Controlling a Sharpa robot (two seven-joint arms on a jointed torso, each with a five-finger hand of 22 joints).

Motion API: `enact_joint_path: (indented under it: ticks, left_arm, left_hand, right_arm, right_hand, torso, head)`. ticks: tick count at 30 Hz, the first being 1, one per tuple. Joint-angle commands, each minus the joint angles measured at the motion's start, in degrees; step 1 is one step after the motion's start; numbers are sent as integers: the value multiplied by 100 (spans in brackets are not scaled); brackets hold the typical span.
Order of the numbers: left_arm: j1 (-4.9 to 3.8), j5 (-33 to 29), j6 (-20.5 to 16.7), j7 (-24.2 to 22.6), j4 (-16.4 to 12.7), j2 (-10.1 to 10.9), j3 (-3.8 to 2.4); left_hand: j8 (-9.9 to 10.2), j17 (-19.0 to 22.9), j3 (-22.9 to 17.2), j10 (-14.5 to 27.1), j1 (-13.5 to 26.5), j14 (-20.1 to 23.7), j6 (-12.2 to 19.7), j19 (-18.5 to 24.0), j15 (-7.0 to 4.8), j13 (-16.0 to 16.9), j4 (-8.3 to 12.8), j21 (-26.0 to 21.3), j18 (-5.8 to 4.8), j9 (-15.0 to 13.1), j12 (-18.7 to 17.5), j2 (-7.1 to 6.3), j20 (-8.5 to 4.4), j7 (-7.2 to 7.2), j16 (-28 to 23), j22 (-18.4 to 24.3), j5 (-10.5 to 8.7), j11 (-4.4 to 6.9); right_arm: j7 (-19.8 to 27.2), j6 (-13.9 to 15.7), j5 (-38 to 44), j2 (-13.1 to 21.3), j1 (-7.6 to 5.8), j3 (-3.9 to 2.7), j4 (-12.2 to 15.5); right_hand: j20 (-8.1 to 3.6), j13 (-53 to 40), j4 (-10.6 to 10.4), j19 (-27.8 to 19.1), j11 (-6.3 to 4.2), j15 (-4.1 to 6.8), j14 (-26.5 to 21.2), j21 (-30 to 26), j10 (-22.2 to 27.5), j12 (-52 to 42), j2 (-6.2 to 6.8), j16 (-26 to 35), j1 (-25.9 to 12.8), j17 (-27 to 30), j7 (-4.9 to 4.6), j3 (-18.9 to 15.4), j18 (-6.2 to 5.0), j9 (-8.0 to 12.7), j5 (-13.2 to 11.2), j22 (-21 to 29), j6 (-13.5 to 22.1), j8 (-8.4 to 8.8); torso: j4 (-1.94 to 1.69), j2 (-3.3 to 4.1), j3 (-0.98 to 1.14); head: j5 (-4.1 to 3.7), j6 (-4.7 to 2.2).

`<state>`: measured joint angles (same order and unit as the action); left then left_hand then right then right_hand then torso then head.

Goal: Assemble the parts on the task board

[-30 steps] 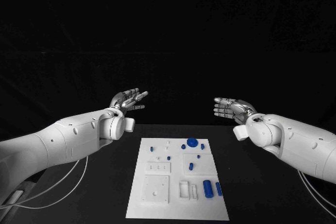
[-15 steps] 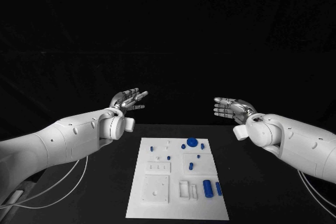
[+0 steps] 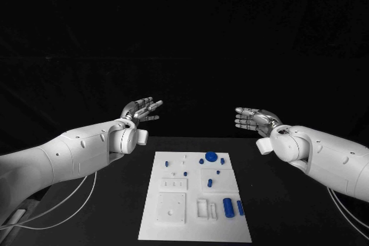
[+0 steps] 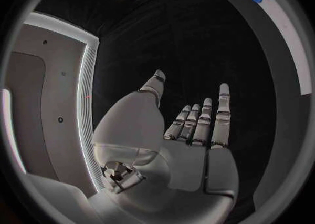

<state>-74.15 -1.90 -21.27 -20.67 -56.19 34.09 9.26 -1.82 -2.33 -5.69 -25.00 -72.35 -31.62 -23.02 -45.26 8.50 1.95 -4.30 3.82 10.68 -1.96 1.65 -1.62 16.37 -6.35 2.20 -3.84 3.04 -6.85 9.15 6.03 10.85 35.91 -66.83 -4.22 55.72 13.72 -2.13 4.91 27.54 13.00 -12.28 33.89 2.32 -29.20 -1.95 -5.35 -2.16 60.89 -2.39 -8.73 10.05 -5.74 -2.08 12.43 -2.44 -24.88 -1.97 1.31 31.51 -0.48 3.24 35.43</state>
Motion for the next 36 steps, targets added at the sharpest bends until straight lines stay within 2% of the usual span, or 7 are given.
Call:
enact_joint_path:
  ticks: [1, 13, 22, 32, 36]
  left_arm:
    - [-17, 12, 83, -62, -14, 7, -5]
    - [-28, -5, 27, -91, 2, 198, -5]
    - [-29, -11, 77, -95, -42, 99, -5]
    - [-30, -10, 78, -97, -34, 76, -5]
    - [-30, -10, 79, -98, -31, 70, -5]
  left_hand:
    - [-21, -5, -13, 27, -12, 40, -16, -36, 9, 7, 13, 4, 53, -8, 37, -18, 9, 14, 16, -7, 18, 8]
    - [-22, -5, -17, 16, -18, 45, -30, -39, 10, 8, 13, 5, 53, -8, 37, -26, 9, 13, 16, -7, 19, 8]
    - [-22, -5, -17, 18, -19, 49, -29, -39, 11, 7, 22, 5, 53, -8, 37, -23, 9, 9, 15, -7, 19, 5]
    - [-22, -5, -17, 18, -19, 49, -29, -39, 11, 7, 22, 5, 53, -8, 37, -23, 9, 9, 15, -7, 19, 5]
    - [-22, -5, -17, 18, -19, 49, -29, -39, 11, 7, 22, 5, 53, -8, 37, -23, 9, 9, 15, -7, 19, 5]
  right_arm:
    - [81, -83, -1, 6, 8, -5, -6]
    - [111, -21, -47, 109, 42, -5, -123]
    - [99, -58, -61, 38, 45, -5, -44]
    - [99, -52, -62, 33, 46, -5, -35]
    - [101, -54, -62, 29, 46, -5, -35]
  right_hand:
    - [-1, -8, 13, 19, -1, -5, 44, 21, -41, -26, -2, -32, 55, -10, -335, -2, 9, -8, 32, -9, -51, -22]
    - [-4, -8, 34, 32, 2, -8, 53, 21, -48, -26, -2, -32, 54, -11, -341, 2, 9, -8, 50, -10, -54, -22]
    - [-6, -8, 37, 35, 5, -12, 59, 22, -50, -26, -3, -32, 54, -11, -343, 2, 13, -8, 42, -10, -60, -22]
    - [-6, -8, 37, 35, 5, -12, 59, 22, -50, -26, -3, -32, 54, -11, -343, 2, 13, -8, 42, -10, -60, -22]
    - [-6, -8, 37, 35, 5, -12, 59, 22, -50, -26, -3, -32, 54, -11, -343, 2, 13, -8, 42, -10, -60, -22]
  torso:
    - [1, 1, 0]
    - [-2, 2, 2]
    - [4, 5, -8]
    - [-1, 2, 4]
    - [2, 0, 4]
  head:
    - [-2, -1]
    - [-24, -8]
    - [8, -23]
    - [0, -4]
    - [2, -17]
